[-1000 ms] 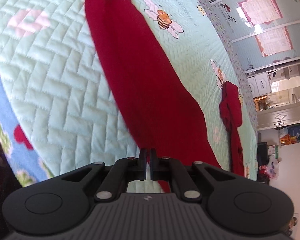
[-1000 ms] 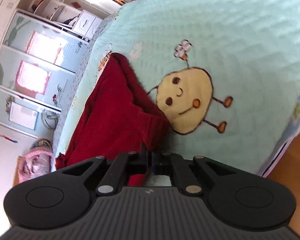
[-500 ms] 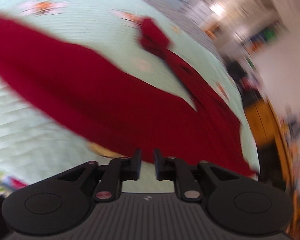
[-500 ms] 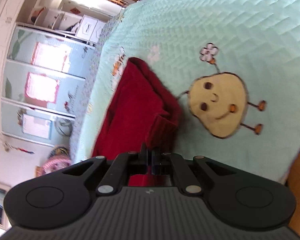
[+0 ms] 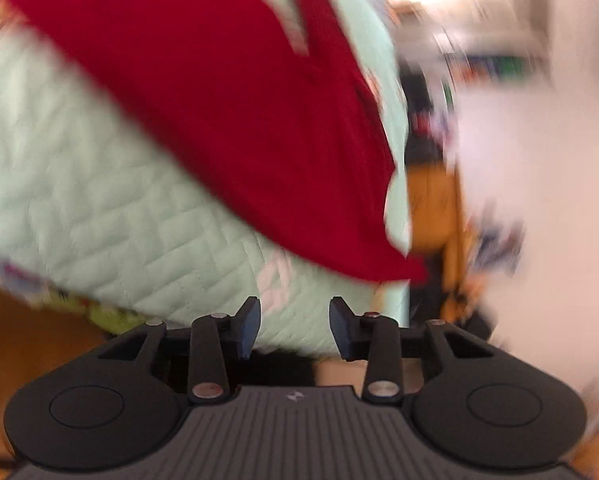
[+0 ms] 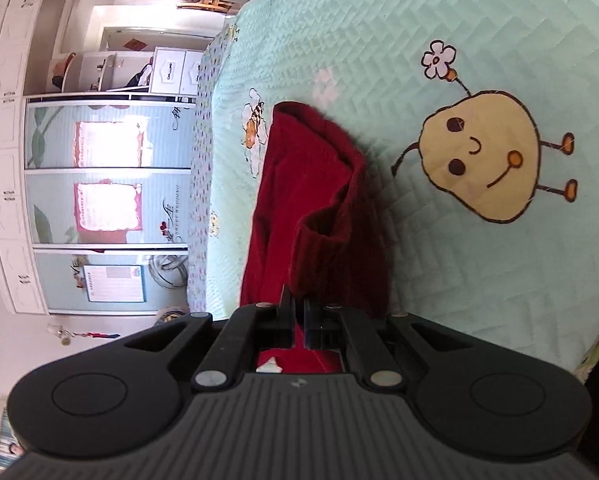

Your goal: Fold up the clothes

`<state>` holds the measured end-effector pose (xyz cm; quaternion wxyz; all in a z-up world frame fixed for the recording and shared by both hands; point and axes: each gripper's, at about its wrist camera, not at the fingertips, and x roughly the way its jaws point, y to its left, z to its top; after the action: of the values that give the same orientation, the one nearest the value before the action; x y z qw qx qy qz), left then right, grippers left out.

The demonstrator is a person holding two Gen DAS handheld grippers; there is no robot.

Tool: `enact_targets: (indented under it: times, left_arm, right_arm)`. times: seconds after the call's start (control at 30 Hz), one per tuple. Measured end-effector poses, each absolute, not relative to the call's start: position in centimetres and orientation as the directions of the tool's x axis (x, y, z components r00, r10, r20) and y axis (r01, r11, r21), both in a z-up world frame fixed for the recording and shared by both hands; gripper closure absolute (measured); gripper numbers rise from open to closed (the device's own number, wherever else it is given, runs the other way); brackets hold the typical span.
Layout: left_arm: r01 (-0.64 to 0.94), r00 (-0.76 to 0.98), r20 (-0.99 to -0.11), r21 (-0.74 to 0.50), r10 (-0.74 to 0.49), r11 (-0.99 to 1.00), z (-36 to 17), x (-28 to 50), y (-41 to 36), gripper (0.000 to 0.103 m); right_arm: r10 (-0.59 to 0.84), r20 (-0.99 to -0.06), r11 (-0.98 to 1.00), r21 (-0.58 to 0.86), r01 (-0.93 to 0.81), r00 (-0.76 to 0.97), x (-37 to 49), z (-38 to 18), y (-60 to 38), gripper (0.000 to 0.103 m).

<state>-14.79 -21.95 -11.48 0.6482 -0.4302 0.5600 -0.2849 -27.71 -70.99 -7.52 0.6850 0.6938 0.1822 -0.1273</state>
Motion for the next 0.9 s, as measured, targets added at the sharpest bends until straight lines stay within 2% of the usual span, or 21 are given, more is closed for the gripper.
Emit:
enact_targets:
  times: [0.13,0.23,0.37,0.57,0.67,0.7,0.73,0.77,0.9]
  left_arm:
    - [-0.242,0.367,-0.437,-0.897,-0.821,0.37,-13.2,-14.4,-20.0,0.058]
    - [-0.241,0.456,-0.463,-0.886,-0.76,0.395,-13.5,-14.0,-19.4,0.057]
    - [-0.272,0.504,-0.467,-0.884,-0.727,0.379,-14.9,-13.9,-19.9,0.057]
    - [-0.223,0.581,-0.431,-0.9,-0.691,0.373,-15.5,-13.6,-20.2,0.057]
    - [-0.215,0.569,-0.445,-0.892,-0.692,0.397,-15.0,-13.1,-20.1,0.058]
    - [-0.213,0.563,-0.451,-0.889,-0.693,0.406,-14.8,-12.9,-20.0,0.067]
    - [-0.206,0.555,-0.461,-0.883,-0.692,0.422,-14.4,-12.8,-20.0,0.093]
    - [-0.196,0.546,-0.474,-0.874,-0.691,0.445,-13.9,-12.7,-19.9,0.101]
    - [-0.122,0.53,-0.507,-0.839,-0.68,0.53,-11.6,-12.9,-19.6,0.1]
  right_arm:
    - [0.088,-0.411,0.013,0.911,0.412,0.907,-27.2,-6.4,-71.3,0.098]
    - [0.097,-0.401,0.023,0.916,0.4,0.911,-26.7,-5.9,-71.3,0.096]
    - [0.108,-0.389,0.033,0.921,0.387,0.915,-26.0,-5.5,-71.2,0.096]
    - [0.117,-0.376,0.028,0.926,0.376,0.919,-26.0,-5.4,-71.2,0.096]
    - [0.115,-0.371,0.033,0.928,0.37,0.921,-26.4,-5.3,-71.2,0.096]
    - [0.113,-0.372,0.036,0.928,0.371,0.921,-26.5,-5.3,-71.3,0.096]
    - [0.112,-0.374,0.038,0.927,0.372,0.921,-26.8,-5.4,-71.3,0.096]
    - [0.11,-0.377,0.039,0.926,0.375,0.92,-27.1,-5.5,-71.3,0.096]
    - [0.096,-0.409,0.057,0.913,0.405,0.908,-28.9,-7.2,-71.4,0.096]
